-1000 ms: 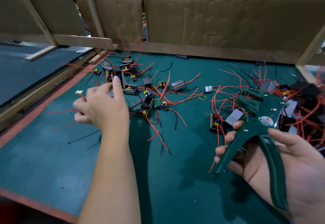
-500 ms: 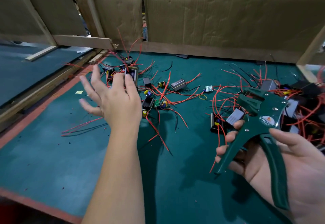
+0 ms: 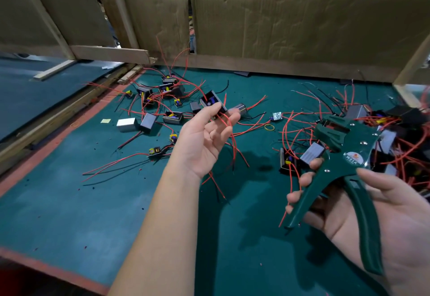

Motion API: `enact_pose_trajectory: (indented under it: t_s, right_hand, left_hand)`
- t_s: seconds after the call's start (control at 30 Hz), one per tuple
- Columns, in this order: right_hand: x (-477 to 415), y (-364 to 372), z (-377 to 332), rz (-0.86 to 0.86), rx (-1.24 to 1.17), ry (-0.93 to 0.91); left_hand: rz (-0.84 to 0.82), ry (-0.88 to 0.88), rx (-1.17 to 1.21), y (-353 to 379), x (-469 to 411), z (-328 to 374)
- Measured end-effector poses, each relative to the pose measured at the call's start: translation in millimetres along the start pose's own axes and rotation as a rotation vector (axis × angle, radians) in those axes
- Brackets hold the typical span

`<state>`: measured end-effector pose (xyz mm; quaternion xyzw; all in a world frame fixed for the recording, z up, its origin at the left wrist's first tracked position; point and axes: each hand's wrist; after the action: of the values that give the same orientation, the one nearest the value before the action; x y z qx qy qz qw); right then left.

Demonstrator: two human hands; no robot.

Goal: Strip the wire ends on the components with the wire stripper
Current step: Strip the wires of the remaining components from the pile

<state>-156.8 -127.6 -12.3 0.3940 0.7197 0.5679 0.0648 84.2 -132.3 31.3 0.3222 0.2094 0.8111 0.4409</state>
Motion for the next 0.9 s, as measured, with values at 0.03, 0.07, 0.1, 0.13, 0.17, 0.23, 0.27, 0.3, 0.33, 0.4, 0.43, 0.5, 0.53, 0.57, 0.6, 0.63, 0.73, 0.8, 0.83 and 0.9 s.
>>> enact_pose_trajectory:
  t_s: [0.03, 0.07, 0.1, 0.13, 0.17, 0.23, 0.27, 0.3, 0.33, 0.4, 0.43, 0.5, 0.53, 0.57, 0.6, 0.63, 0.73, 0.8, 0.83, 0.9]
  right_hand:
    - [2.0, 2.0, -0.9, -0.013, 0.028, -0.040]
    - [3.9, 2.8, -2.3, -0.009, 0.064, -0.088]
    - [6.2, 7.2, -3.6, -0.005, 0.102, -0.126]
    - [7.1, 13.1, -4.7, -0.008, 0.138, -0.182]
    - [6.7, 19.4, -3.4, -0.066, 0.161, -0.200]
    - [7.0, 23.8, -3.0, -0.079, 0.211, -0.269]
    - [8.6, 26.3, -0.9, -0.007, 0.274, -0.314]
    - [10.5, 29.6, 0.5, 0.034, 0.306, -0.332]
    - [11.1, 30.7, 1.3, 0.037, 0.310, -0.329]
    - [11.2, 29.4, 1.6, 0.028, 0.307, -0.307]
    - [10.4, 30.0, 1.8, 0.028, 0.310, -0.295]
    - [10.0, 30.3, 1.4, 0.008, 0.302, -0.281]
    - [10.2, 29.9, 1.6, -0.012, 0.299, -0.276]
    - [10.7, 30.2, 1.9, -0.022, 0.299, -0.269]
    - [10.9, 30.3, 1.6, -0.019, 0.298, -0.266]
    - [11.1, 30.4, 1.0, -0.015, 0.295, -0.265]
    - [11.5, 30.8, 0.0, -0.003, 0.292, -0.267]
    - [12.4, 31.2, -0.9, -0.004, 0.290, -0.264]
    - [13.0, 32.0, -1.3, -0.010, 0.294, -0.262]
    - [14.3, 34.4, -1.6, -0.020, 0.300, -0.259]
  left_hand:
    - [-0.016, -0.010, -0.005, 0.7, 0.4, 0.2]
    - [-0.031, -0.010, -0.029, 1.2, 1.0, -0.2]
    - [-0.036, 0.011, -0.087, 0.8, 0.2, -1.1]
    - [-0.038, 0.048, -0.173, 0.7, 0.3, -2.1]
    - [-0.038, 0.085, -0.267, -0.1, -0.3, -3.7]
    - [-0.076, 0.105, -0.362, 0.5, 0.0, -6.6]
    - [-0.121, 0.093, -0.360, 1.1, 1.1, -7.7]
    - [-0.174, 0.084, -0.346, 1.3, 1.5, -8.9]
    - [-0.224, 0.074, -0.340, 1.5, 2.6, -9.9]
    - [-0.326, 0.058, -0.362, 2.6, 4.2, -13.8]
    - [-0.358, 0.046, -0.392, 2.7, 5.5, -15.9]
    - [-0.372, 0.020, -0.465, 6.0, 10.5, -20.6]
    - [-0.365, 0.020, -0.487, 8.0, 12.3, -22.7]
    - [-0.360, 0.035, -0.499, 9.2, 13.0, -24.6]
    - [-0.358, 0.064, -0.510, 10.4, 13.4, -26.1]
    - [-0.360, 0.103, -0.525, 11.4, 13.0, -27.2]
    - [-0.368, 0.206, -0.622, 12.4, 13.2, -29.6]
    - [-0.407, 0.206, -0.675, 13.3, 15.5, -31.8]
    - [-0.451, 0.189, -0.685, 13.7, 17.0, -32.7]
    - [-0.532, 0.149, -0.670, 14.5, 19.1, -35.2]
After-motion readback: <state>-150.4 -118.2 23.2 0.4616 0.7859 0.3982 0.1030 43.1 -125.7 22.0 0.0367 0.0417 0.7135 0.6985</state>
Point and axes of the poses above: each hand's wrist, its own x-axis away from the middle knuckle, its own y-axis out of the palm, z = x × y, and after that the axes turned 12 degrees about z, right-handed
